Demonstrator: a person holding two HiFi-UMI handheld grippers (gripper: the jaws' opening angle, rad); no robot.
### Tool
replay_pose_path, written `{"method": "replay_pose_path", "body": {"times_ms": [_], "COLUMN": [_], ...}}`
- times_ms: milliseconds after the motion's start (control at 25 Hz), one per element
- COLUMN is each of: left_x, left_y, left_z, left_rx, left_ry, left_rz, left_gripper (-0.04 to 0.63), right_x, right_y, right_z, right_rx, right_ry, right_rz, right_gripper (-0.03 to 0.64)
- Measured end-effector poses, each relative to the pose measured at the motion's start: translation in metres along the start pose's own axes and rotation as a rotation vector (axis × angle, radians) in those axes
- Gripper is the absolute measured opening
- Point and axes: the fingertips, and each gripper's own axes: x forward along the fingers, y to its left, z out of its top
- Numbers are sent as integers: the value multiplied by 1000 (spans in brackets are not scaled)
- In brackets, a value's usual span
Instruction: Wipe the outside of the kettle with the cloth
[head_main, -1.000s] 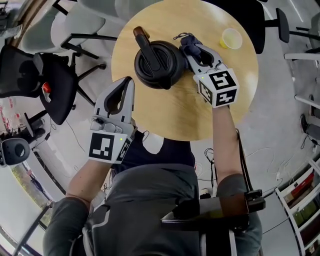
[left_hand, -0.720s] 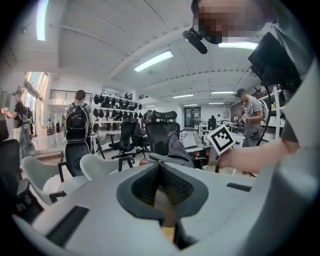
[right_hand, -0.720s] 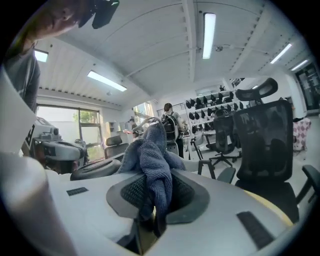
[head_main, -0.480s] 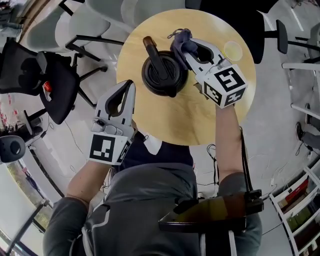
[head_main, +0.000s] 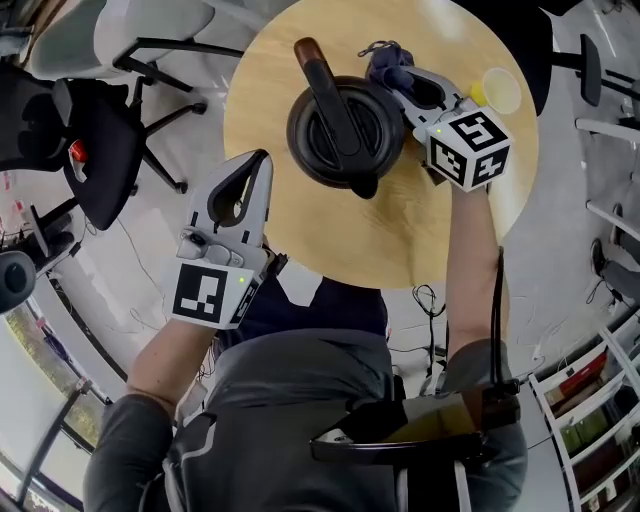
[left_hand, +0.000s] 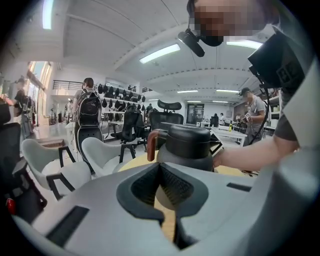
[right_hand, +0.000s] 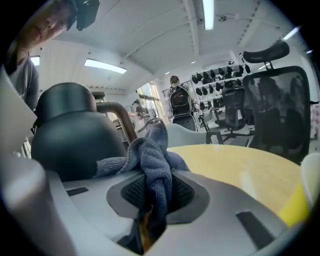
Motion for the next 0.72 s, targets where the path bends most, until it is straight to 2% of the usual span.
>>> {"method": "replay_pose_path", "body": {"times_ms": [160, 400, 560, 720], "left_x": [1, -1, -7, -11], "left_y": [1, 4, 8, 6], "left_z": [-8, -4, -2, 6], "left_rx": [-11, -3, 28, 32], "left_ry": [6, -3, 46, 62], "left_rz": [-1, 9, 17, -6], "left_gripper": [9, 9, 9, 9], "right_x": [3, 2, -13, -24], "right_y": [-2, -3, 3, 25], "right_z": [-17, -18, 30, 93], "right_rx": [-46, -86, -22, -51], "right_ry": [60, 80, -50, -168], "right_rz": [-7, -16, 3, 107], "right_gripper": [95, 95, 95, 95]}}
